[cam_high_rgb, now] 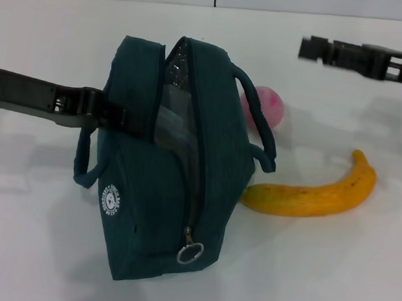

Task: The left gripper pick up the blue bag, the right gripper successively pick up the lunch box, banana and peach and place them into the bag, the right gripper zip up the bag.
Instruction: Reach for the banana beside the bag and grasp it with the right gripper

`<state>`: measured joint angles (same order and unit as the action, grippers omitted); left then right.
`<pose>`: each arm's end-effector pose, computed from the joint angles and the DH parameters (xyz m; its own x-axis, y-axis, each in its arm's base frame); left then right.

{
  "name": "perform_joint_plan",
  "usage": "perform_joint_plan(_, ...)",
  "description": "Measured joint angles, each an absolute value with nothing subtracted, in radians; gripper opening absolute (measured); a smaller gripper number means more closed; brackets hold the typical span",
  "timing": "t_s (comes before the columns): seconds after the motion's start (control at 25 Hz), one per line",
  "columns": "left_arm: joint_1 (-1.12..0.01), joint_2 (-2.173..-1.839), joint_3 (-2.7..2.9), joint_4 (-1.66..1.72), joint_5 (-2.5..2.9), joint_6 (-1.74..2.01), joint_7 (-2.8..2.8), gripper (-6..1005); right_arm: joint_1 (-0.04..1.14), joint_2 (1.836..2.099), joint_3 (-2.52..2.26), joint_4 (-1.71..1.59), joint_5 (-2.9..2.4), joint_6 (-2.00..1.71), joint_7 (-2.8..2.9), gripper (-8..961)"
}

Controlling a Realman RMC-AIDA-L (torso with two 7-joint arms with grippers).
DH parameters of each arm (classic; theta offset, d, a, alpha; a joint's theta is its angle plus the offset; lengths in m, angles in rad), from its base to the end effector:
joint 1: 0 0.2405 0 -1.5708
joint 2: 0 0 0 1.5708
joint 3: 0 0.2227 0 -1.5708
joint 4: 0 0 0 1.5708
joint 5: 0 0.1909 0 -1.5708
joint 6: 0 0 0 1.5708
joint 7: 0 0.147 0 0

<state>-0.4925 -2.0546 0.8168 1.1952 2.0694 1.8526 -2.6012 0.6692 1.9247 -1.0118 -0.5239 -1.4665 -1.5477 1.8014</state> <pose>-0.1811 0.2885 0.0716 0.3500 0.9025 0.2512 0.9044 -0.3954 0.1603 0.1581 0.3432 0.0464 0.5145 -0.5503 -0.6577 -0.5938 -0.7819 0.1897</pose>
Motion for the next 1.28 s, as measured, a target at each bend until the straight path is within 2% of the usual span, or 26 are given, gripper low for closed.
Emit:
perform_joint_plan(0.08,-0.492,-2.055,0.816,1.192,2.068,1.852,-2.595,40,0.678,1.889,-1.042,-0.538,-1.500,-1.547,1.790,867)
perform_joint_plan(0.2,-0.492,-2.057,0.816,1.188,2.050,1.851,-2.578,40,0.701,1.856,-1.047,-0.566,-1.580,-1.559,1.789,864)
perform_joint_plan(0.28,-0.492,-2.058,0.816,1.185,2.043,1.851,-2.576,40,0.709,1.848,-1.051,-0.620,-1.660,-1.566,1.791,862)
perform_joint_plan(0.48,-0.492,-2.061,0.817,1.185,2.043,1.852,-2.575,40,0.792,1.851,-1.093,-0.759,-1.968,-1.602,1.875,857)
perform_joint_plan(0.64,-0.496,-2.061,0.820,1.177,2.043,1.852,-2.575,40,0.891,1.887,-1.138,-0.837,-2.187,-1.658,1.934,857)
perform_joint_plan(0.84,-0.500,-2.062,0.825,1.173,2.046,1.856,-2.573,40,0.971,1.979,-1.198,-0.959,-2.400,-1.685,1.995,858)
perform_joint_plan(0.92,-0.500,-2.062,0.825,1.173,2.049,1.856,-2.573,39,1.013,2.007,-1.220,-0.969,-2.469,-1.701,2.009,858)
perform_joint_plan(1.0,-0.500,-2.061,0.825,1.173,2.051,1.856,-2.572,39,1.048,2.017,-1.251,-0.961,-2.499,-1.714,2.026,858)
perform_joint_plan(1.28,-0.509,-2.064,0.827,1.171,2.050,1.856,-2.564,39,1.109,2.022,-1.369,-0.874,-2.515,-1.690,2.067,858)
